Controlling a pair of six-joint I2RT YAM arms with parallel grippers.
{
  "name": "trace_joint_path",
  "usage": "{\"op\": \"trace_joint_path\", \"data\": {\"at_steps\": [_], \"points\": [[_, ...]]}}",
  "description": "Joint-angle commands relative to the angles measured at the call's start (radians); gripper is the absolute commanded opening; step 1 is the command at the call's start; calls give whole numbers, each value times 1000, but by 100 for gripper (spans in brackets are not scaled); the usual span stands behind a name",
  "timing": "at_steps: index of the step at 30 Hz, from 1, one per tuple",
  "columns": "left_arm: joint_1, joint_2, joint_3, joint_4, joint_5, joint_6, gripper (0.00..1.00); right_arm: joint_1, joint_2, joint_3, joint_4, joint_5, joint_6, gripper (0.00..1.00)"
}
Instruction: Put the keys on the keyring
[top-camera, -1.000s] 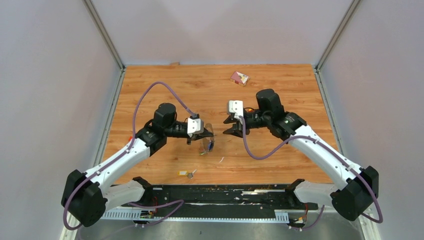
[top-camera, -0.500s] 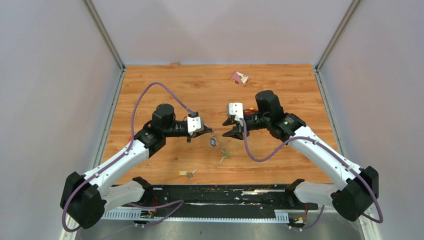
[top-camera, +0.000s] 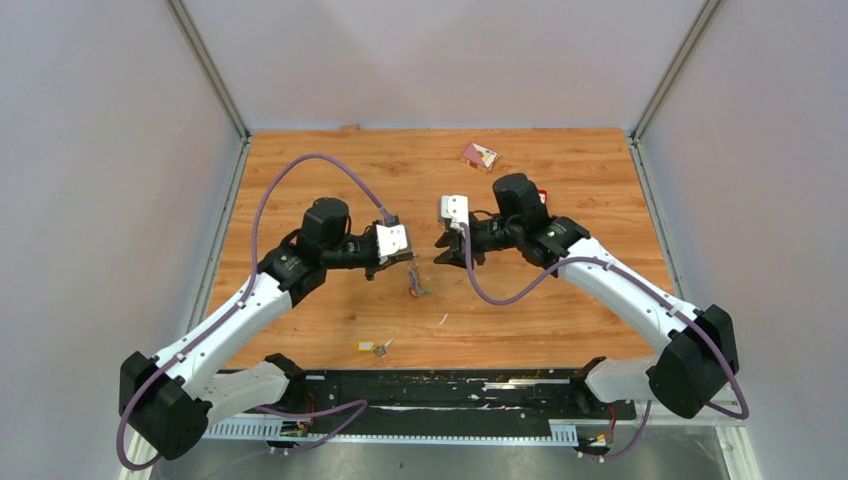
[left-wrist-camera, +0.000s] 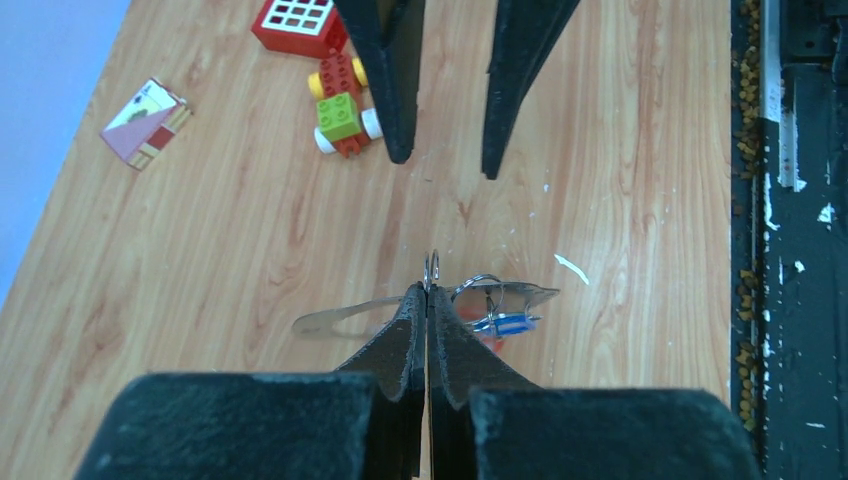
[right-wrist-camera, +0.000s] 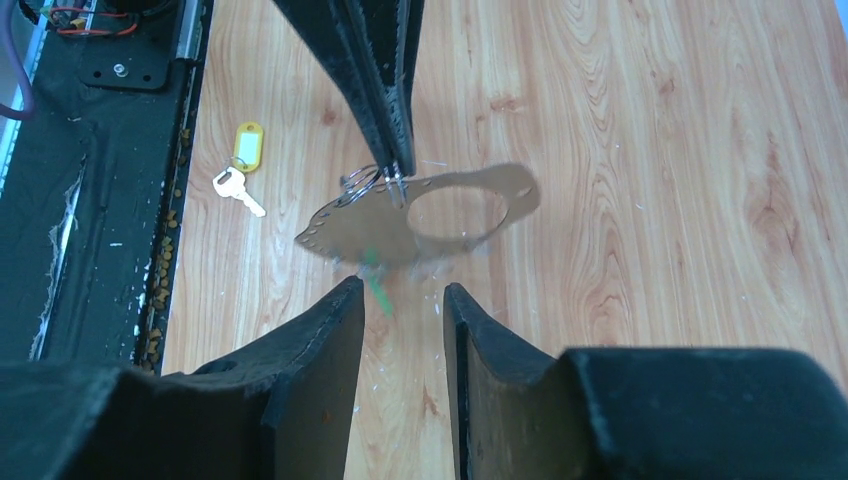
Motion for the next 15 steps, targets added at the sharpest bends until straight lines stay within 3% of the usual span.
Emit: {"op": "trace_joint_path", "data": {"at_steps": [1, 15], "points": [[-6, -1, 54, -34, 40, 4, 0, 18, 19, 61, 62, -27, 42, 35], [-5, 28, 73, -27, 96, -70, 0, 62, 69, 66, 79, -82, 59, 32]]}}
